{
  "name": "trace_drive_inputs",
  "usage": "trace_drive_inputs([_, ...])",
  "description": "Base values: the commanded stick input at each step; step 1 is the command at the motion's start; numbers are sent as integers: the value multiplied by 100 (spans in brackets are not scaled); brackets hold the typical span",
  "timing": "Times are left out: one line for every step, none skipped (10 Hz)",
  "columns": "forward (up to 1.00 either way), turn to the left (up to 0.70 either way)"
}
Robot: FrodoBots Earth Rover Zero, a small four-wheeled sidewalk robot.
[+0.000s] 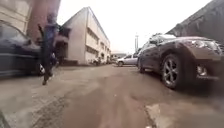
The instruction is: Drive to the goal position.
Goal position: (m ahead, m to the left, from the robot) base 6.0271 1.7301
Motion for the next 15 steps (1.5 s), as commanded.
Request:
trace_drive_inputs([58,30])
trace_drive_inputs([50,44])
trace_drive_inputs([50,31])
trace_drive_inputs([50,17])
trace_drive_inputs([50,4])
trace_drive_inputs([50,0])
trace_drive_inputs([50,0])
trace_drive_inputs([50,0])
trace_drive_inputs([50,0])
trace_drive_inputs([50,0])
trace_drive_inputs([50,0])
trace_drive_inputs([50,0])
trace_drive_inputs([50,0])
trace_drive_inputs([50,0])
trace_drive_inputs([50,0])
